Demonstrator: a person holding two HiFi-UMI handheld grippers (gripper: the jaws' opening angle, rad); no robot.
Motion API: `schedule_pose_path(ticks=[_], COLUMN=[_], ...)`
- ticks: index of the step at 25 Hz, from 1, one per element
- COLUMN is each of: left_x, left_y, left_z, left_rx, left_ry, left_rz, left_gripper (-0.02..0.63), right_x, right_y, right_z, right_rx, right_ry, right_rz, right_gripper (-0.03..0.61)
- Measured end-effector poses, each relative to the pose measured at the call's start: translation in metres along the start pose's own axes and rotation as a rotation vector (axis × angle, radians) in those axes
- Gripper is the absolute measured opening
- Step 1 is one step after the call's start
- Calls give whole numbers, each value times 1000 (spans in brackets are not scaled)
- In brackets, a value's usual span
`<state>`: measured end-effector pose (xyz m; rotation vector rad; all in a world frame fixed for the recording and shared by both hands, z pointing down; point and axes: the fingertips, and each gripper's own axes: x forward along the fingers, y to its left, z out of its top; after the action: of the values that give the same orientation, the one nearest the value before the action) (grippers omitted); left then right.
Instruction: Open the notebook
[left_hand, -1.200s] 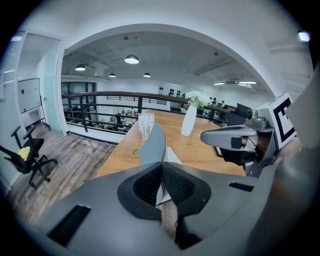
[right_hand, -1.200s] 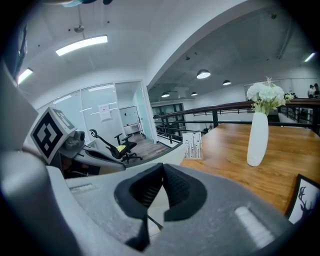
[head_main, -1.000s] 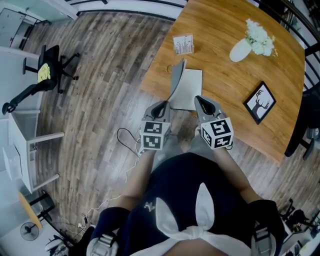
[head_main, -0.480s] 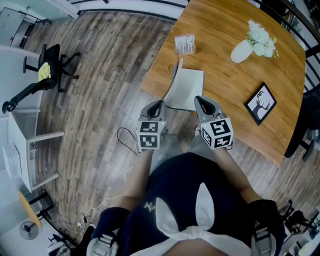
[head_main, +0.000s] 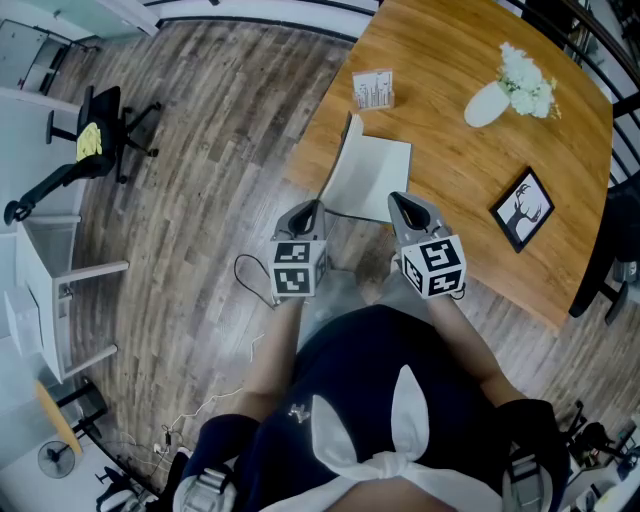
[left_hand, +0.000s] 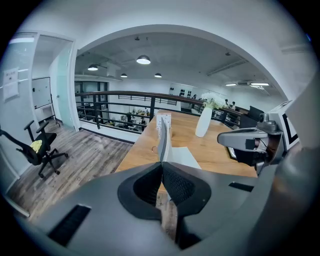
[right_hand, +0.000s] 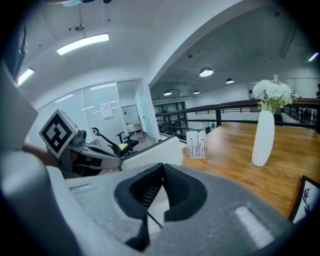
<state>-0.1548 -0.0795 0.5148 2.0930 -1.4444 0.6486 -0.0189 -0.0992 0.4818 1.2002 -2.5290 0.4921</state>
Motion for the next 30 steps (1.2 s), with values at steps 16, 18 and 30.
schedule_pose_path(ticks=[16, 18, 30], left_x=[-1, -1, 2], left_y=[31, 37, 61], left_z=[-11, -13, -25], left_rx=[-44, -46, -59], left_ry=[8, 11, 32], left_rz=[52, 63, 87], left_gripper=[26, 25, 25], right_x=[8, 9, 18], right_y=[6, 7, 13], right_z=[-1, -1, -1], right_rx=[-12, -13, -14], right_ry=[19, 21, 33], right_rz=[0, -1, -10], right_gripper=[-2, -2, -2])
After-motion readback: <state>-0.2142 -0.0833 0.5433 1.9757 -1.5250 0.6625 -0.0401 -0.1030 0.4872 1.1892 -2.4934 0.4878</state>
